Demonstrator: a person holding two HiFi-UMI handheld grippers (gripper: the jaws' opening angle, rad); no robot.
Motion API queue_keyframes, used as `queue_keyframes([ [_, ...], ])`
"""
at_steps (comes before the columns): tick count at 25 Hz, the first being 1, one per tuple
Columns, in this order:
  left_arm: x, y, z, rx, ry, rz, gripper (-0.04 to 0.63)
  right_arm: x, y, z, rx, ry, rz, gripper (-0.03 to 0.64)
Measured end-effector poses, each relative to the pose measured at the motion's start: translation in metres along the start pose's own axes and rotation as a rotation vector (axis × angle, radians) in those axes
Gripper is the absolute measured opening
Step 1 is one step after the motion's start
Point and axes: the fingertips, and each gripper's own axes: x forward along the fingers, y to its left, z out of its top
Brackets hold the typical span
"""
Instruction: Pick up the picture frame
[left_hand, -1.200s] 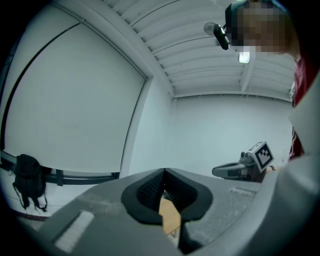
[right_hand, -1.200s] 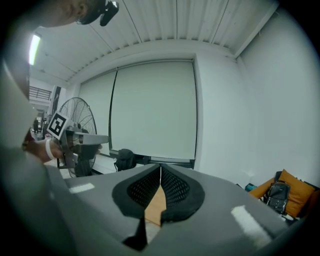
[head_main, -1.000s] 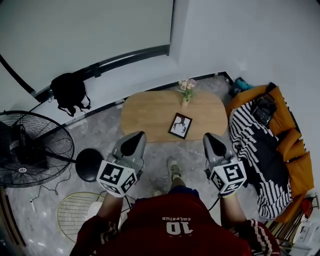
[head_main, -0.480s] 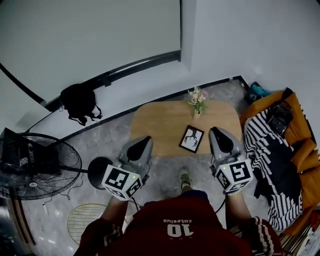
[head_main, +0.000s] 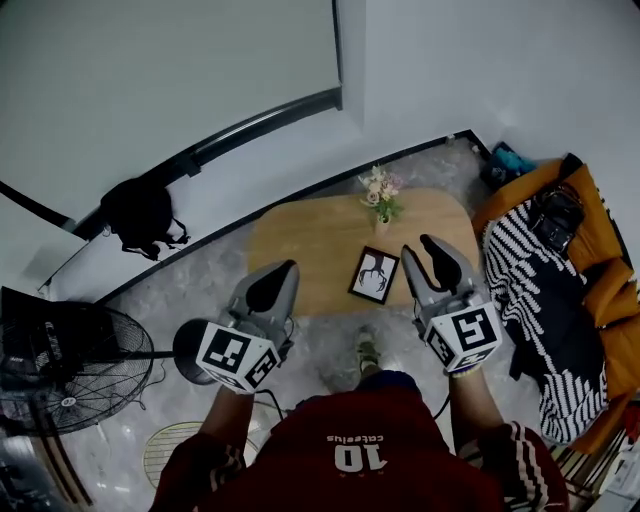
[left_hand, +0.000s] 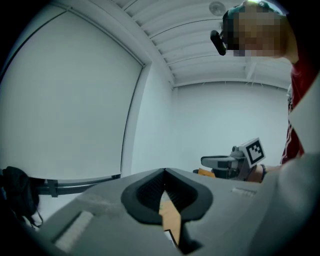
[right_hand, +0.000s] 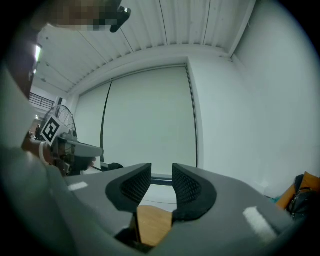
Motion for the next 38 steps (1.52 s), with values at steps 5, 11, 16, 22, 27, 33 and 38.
queue_keyframes([
  [5,0.021,0.006,-0.012,-0.002,0.021,-0.02,0.003,0.015,-0.007,-0.035,-0.011,0.046,0.026,0.124],
  [11,0.037,0.011,-0.039,-0.026,0.057,-0.014,0.003,0.024,-0.004,-0.104,-0.036,0.142,0.087,0.124],
  [16,0.045,0.017,-0.063,-0.041,0.091,-0.01,0.003,0.032,0.003,-0.173,-0.055,0.218,0.125,0.124],
  [22,0.054,0.014,-0.095,-0.027,0.128,-0.029,0.003,0.04,0.014,-0.259,0.017,0.294,0.143,0.124],
  [27,0.05,0.013,-0.116,-0.034,0.145,-0.013,0.003,0.05,0.03,-0.349,0.045,0.407,0.163,0.124],
  [33,0.031,0.023,-0.151,-0.039,0.163,0.024,0.003,0.067,0.031,-0.445,0.044,0.504,0.167,0.124],
  [38,0.018,0.031,-0.19,-0.046,0.172,0.064,0.003,0.078,0.03,-0.524,0.002,0.599,0.206,0.124],
])
